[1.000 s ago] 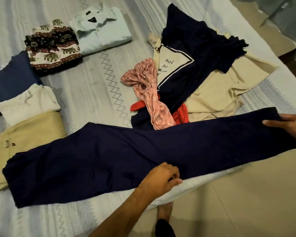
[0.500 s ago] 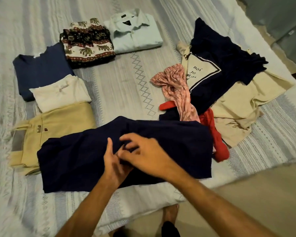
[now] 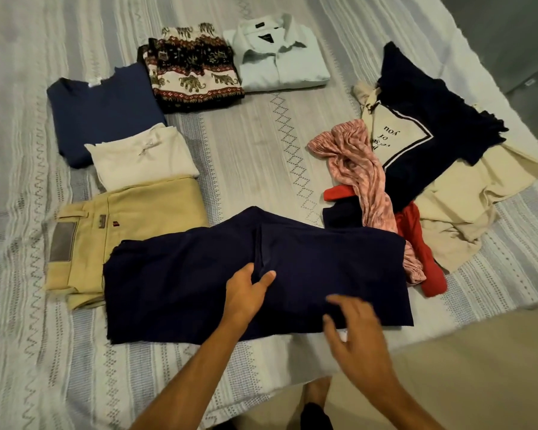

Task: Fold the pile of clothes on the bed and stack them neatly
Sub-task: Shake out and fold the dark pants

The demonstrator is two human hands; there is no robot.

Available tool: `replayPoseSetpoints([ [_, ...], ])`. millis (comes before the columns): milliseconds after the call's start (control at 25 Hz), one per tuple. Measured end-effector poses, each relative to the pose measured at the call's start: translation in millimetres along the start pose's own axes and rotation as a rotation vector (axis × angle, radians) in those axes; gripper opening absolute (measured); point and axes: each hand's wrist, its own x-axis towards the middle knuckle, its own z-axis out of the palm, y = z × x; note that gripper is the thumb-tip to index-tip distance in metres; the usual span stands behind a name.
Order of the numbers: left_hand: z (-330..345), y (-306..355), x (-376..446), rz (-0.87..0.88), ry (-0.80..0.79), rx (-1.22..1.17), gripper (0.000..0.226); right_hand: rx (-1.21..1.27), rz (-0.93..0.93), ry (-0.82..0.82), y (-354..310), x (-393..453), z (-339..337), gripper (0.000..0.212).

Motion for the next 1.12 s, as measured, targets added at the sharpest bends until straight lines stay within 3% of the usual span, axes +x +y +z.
replayPoseSetpoints([
  [80,-10,-8,-2,-0.031,-0.075,0.003,0.018,-0.017,0.231,0.317,21,29,-23,0.055],
  [120,-13,-13,-2,-0.054,-0.116,0.016,0.023,0.072,0.392,0.331,33,46,-38,0.071],
  [200,-14,-17,-3,-0.1,-0.166,0.035,0.031,0.329,0.59,0.215,58,74,-58,0.088],
  [240,-12,-17,-3,-0.115,-0.18,0.038,0.034,0.416,0.639,0.093,64,79,-64,0.082],
  [280,-8,-19,-3,-0.135,-0.192,0.025,0.035,0.449,0.646,0.002,66,82,-67,0.071],
  [400,5,-19,-8,-0.226,-0.218,-0.053,0.036,0.471,0.613,-0.027,75,84,-74,0.057],
  [520,4,-17,-12,-0.249,-0.196,-0.171,0.029,0.587,0.621,-0.141,88,94,-78,0.061],
  [640,5,-23,-18,-0.183,-0.062,-0.163,0.026,0.627,0.635,-0.333,97,109,-83,0.069],
  [720,2,-26,-31,-0.075,0.097,-0.005,0.023,0.648,0.659,-0.449,95,112,-84,0.07],
  [840,11,-18,-49,0.398,0.384,0.484,0.037,0.717,0.687,-0.479,95,114,-88,0.063],
  [920,25,-17,-45,0.704,0.27,0.82,0.048,0.787,0.706,-0.452,96,114,-90,0.058],
  [1000,30,-28,-33,0.598,0.127,1.015,0.059,0.816,0.708,-0.476,99,113,-91,0.058],
  [1120,24,-55,-24,0.364,0.11,1.109,0.072,0.798,0.646,-0.499,101,113,-91,0.057],
])
